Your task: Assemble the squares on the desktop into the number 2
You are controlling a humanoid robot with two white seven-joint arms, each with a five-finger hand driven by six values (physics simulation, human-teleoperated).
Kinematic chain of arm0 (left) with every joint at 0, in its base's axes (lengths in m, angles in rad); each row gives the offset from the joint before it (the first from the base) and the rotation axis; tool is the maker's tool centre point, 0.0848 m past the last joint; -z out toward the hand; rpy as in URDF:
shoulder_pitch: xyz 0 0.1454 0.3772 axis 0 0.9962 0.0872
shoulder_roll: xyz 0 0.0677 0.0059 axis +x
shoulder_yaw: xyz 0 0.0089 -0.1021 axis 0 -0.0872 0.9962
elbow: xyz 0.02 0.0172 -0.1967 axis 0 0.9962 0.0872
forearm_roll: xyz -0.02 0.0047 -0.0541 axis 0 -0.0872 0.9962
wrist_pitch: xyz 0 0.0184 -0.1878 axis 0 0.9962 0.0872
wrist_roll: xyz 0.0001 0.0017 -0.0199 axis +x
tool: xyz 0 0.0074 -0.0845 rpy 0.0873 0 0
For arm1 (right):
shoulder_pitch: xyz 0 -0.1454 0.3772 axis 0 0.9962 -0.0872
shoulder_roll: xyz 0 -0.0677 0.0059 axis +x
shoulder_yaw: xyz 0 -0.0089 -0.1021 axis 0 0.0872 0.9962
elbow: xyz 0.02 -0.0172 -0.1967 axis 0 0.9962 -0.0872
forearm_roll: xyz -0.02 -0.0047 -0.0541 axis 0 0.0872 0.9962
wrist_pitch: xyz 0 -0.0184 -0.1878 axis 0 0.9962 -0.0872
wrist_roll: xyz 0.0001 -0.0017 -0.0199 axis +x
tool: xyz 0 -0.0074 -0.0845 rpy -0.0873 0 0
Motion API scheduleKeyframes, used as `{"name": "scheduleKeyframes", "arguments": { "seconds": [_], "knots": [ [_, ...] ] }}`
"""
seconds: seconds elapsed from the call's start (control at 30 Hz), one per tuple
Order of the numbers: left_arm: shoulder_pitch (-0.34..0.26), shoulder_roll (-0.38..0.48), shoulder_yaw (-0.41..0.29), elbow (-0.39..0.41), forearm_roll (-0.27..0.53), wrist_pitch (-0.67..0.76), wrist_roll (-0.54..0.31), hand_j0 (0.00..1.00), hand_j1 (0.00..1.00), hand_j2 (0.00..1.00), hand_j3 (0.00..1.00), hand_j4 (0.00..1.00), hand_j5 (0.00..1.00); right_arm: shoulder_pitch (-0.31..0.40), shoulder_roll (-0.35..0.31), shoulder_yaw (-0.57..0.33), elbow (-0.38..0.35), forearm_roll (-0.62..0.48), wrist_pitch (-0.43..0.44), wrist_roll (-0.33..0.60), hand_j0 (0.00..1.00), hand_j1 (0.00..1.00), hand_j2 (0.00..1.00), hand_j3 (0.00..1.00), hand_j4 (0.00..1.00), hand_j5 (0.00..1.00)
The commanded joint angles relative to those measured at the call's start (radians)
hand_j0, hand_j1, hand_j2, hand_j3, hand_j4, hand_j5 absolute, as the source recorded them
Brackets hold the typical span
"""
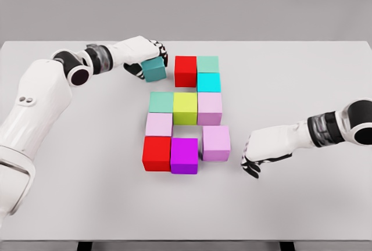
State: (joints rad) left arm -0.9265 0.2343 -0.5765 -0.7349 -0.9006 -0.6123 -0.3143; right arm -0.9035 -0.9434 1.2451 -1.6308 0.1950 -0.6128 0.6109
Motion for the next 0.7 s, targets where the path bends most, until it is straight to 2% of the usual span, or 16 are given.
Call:
{"name": "scheduleKeyframes", "arguments": {
  "seconds": [0.0, 0.13, 0.27, 0.57, 0.63, 0.67],
  "knots": [
    [0.0, -0.001, 0.003, 0.002, 0.003, 0.001, 0.001, 0.5, 0.5, 0.5, 0.5, 0.5, 0.5, 0.0, -0.026, -0.004, 0.002, -0.005, 0.002, 0.0, 0.37, 0.37, 0.37, 0.37, 0.37, 0.37],
    [0.0, 0.002, 0.003, -0.001, 0.006, 0.001, 0.001, 0.54, 0.54, 0.54, 0.54, 0.54, 0.54, 0.0, -0.054, -0.033, 0.002, -0.005, 0.002, 0.0, 0.41, 0.41, 0.41, 0.41, 0.41, 0.41],
    [0.002, 0.019, 0.004, -0.008, 0.012, 0.001, 0.006, 0.53, 0.53, 0.53, 0.53, 0.53, 0.53, -0.009, -0.066, -0.055, 0.002, -0.005, 0.002, 0.0, 0.44, 0.44, 0.44, 0.44, 0.44, 0.44],
    [0.005, 0.014, 0.003, -0.008, 0.014, 0.001, 0.014, 0.53, 0.53, 0.53, 0.53, 0.53, 0.53, -0.044, -0.054, -0.072, 0.002, -0.005, 0.002, 0.0, 0.5, 0.5, 0.5, 0.5, 0.5, 0.5],
    [0.006, 0.014, 0.003, -0.008, 0.015, 0.001, 0.014, 0.53, 0.53, 0.53, 0.53, 0.53, 0.53, -0.055, -0.052, -0.073, 0.002, -0.006, 0.002, 0.0, 0.58, 0.58, 0.58, 0.58, 0.58, 0.58],
    [0.006, 0.014, 0.003, -0.008, 0.014, 0.001, 0.014, 0.53, 0.53, 0.53, 0.53, 0.53, 0.53, -0.067, -0.052, -0.073, 0.0, -0.006, 0.002, 0.0, 0.67, 0.67, 0.67, 0.67, 0.67, 0.67]
  ]
}}
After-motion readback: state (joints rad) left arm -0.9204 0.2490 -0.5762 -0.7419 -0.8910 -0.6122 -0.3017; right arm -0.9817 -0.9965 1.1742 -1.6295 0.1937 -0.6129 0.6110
